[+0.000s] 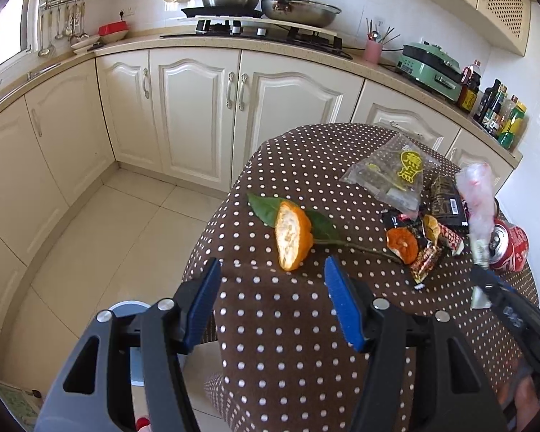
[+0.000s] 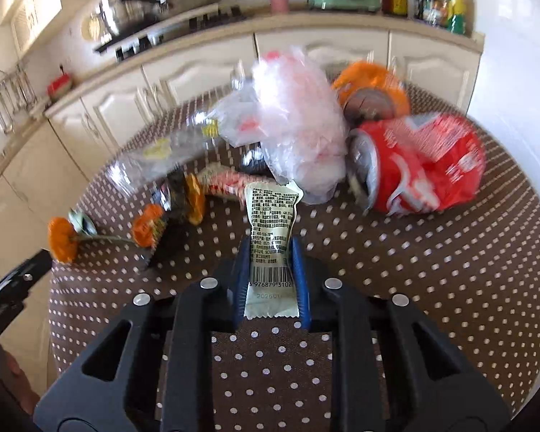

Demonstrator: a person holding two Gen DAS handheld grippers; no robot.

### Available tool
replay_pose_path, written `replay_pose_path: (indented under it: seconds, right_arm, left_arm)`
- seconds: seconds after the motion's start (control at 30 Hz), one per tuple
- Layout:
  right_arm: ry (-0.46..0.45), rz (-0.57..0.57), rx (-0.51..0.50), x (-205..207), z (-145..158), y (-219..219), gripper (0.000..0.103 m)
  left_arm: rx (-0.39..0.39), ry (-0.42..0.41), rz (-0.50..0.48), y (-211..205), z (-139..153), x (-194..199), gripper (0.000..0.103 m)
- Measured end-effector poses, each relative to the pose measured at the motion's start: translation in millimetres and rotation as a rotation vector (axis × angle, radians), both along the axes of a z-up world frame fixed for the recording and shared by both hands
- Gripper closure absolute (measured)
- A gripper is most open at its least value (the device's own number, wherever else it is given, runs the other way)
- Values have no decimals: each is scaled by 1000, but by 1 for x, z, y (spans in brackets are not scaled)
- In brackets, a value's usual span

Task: Collect trash
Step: 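Grasp the orange peel with the left tool while the right tool grasps the white wrapper, then carry the peel and wrapper over the blue bin and open both tools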

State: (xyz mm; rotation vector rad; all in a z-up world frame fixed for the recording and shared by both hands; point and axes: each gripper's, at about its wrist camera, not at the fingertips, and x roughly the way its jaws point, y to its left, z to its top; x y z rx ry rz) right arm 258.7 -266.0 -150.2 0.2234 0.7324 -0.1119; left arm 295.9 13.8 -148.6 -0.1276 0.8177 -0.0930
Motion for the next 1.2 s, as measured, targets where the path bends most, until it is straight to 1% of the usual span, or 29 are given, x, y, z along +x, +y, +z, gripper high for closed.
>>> replay_pose_path:
  seconds: [0.07, 0.13, 0.33, 0.37, 0.4, 0.43, 0.5, 0.6, 0.7, 0.8, 0.87, 1.03, 1.2]
  right_arm:
    - [-52, 26, -2, -8, 7, 7, 81]
    - [-78, 69, 3, -10, 10, 18, 81]
    - [-96, 155, 11, 7, 13, 46, 81]
    - [-98, 163, 14, 12, 14, 47, 81]
    - [-99, 171, 13, 13, 14, 50, 81]
    - [-99, 179, 11, 14, 14, 53, 81]
    - [-103, 186, 9, 16, 15, 58, 81]
    - [-110, 194, 8, 14, 16, 62, 81]
    - [-124, 204, 5, 10, 20, 70, 81]
    - [-136, 231, 6, 7, 25, 84, 81]
    - [-150, 253, 5, 4, 29, 95, 81]
    - [-164, 339, 19, -1, 37, 136, 81]
    - [-145, 471, 60, 1, 32, 197, 81]
  left_arm:
    - [-3, 3, 3, 0, -3, 6, 44]
    - [-14, 7, 4, 0, -5, 12, 44]
    - [-23, 7, 4, -1, -12, 26, 44]
    - [-26, 2, 1, -1, -12, 27, 46]
    - [-26, -2, 1, -1, -12, 28, 53]
    - [-31, -3, -6, -1, -12, 30, 57]
    - [-64, -13, -35, -2, -11, 31, 89]
    - [-61, -48, -30, -2, -6, 25, 90]
    - [-104, -75, -11, 11, -1, 15, 90]
    - [-116, -94, 19, 25, 4, 4, 91]
    - [-145, -98, 43, 41, 8, -3, 91]
    - [-145, -115, 142, 85, 13, -24, 91]
    - [-132, -96, 249, 141, 7, -42, 91]
